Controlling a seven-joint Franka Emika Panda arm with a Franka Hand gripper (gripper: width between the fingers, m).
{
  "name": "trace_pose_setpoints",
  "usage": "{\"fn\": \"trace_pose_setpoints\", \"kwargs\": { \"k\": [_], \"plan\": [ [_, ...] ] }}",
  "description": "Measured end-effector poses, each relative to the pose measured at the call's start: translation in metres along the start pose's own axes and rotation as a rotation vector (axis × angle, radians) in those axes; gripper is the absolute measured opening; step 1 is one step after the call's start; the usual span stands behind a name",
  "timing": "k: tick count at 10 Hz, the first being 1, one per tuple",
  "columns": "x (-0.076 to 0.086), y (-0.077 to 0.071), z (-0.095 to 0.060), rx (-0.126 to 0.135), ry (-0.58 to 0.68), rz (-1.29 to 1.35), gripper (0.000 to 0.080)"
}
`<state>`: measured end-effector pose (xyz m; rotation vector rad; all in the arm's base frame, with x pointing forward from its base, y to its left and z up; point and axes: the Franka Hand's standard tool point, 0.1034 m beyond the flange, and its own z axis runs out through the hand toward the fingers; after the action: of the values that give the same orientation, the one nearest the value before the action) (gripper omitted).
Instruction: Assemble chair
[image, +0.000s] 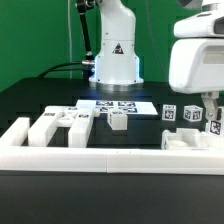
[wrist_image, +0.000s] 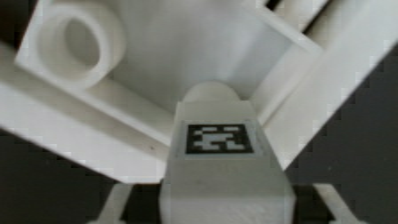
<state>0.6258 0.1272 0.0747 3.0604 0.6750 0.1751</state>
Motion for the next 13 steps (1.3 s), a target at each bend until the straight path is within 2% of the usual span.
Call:
{"fn": "trace_pose_setpoints", "kwargs": {
  "k": [4,7,10,12,13],
  "plan": [
    [0.0,0.004,0.001,0.024,0.001,0.47,0.029],
    [-0.001,0.01,0.002,0.014,0.001,0.722,0.029],
    [-0.006,0.026,0.001,-0.009,0.006,0.923,0.0291],
    [-0.007,0.029,0.001,-0.017,0.004,0.95,0.0292],
    [-0.007,0.028,0.002,-0.016,0.004,0.949,0.0469]
  ]
}}
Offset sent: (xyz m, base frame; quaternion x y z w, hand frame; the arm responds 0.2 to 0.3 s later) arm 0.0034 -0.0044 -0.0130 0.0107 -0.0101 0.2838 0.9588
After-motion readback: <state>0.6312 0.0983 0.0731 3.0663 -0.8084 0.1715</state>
